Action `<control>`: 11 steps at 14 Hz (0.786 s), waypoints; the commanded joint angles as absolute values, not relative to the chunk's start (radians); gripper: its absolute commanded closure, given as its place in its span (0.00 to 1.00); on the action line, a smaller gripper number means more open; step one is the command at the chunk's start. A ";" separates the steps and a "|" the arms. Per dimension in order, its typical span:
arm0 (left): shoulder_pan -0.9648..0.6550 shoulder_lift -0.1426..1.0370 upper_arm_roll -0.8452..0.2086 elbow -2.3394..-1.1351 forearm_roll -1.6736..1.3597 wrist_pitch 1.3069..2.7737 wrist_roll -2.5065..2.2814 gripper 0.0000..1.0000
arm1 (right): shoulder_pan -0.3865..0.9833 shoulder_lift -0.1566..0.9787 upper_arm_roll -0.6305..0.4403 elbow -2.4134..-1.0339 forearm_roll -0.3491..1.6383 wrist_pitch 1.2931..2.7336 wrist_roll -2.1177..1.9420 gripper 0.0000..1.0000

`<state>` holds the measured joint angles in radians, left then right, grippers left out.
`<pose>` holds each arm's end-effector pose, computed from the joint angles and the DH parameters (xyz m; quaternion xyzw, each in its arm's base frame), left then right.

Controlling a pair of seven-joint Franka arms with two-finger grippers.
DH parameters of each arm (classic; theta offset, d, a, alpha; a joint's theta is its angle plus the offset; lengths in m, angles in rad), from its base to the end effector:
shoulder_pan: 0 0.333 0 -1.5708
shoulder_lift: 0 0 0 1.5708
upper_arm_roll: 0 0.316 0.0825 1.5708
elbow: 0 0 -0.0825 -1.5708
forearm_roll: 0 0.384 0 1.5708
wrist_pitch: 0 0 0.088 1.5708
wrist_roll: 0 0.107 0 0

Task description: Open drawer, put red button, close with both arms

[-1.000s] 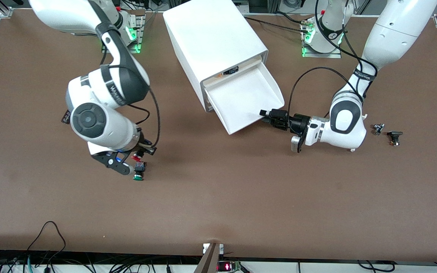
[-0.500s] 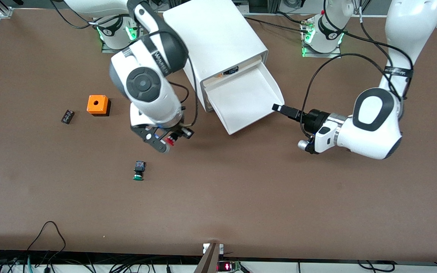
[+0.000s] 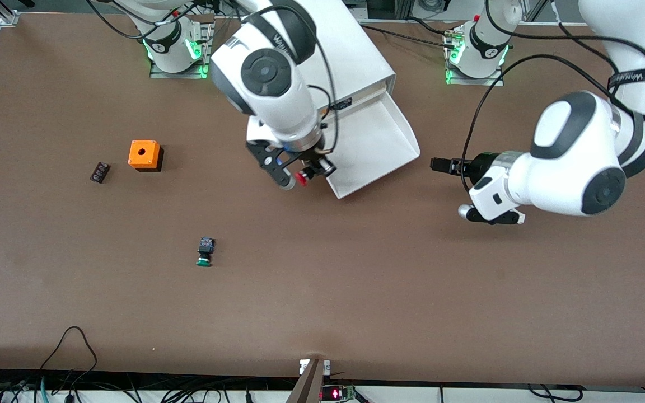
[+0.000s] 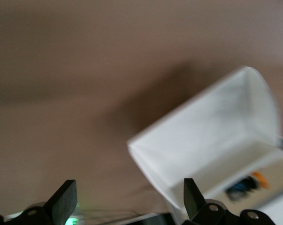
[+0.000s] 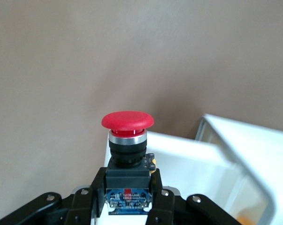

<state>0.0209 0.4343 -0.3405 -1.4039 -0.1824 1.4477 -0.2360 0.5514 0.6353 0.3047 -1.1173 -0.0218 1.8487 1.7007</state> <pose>0.6106 -0.1875 0.4485 0.9696 -0.0335 -0.2176 0.1067 0.5355 0.5136 0.4662 -0.8945 0.4361 0.0559 0.0809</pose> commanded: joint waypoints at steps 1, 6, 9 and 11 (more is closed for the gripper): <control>-0.021 0.397 -0.334 -1.379 0.006 1.427 -0.258 0.00 | 0.613 0.653 0.307 -1.121 -0.054 1.934 1.837 1.00; -0.006 0.431 -0.324 -1.284 0.052 1.454 -0.253 0.00 | 0.658 0.684 0.305 -1.201 -0.057 2.086 1.974 1.00; -0.012 0.437 -0.321 -1.293 0.055 1.462 -0.287 0.00 | 0.686 0.729 0.305 -1.203 -0.089 2.127 2.035 1.00; -0.021 0.439 -0.325 -1.313 0.054 1.500 -0.371 0.00 | 0.701 0.755 0.305 -1.203 -0.121 2.152 2.075 1.00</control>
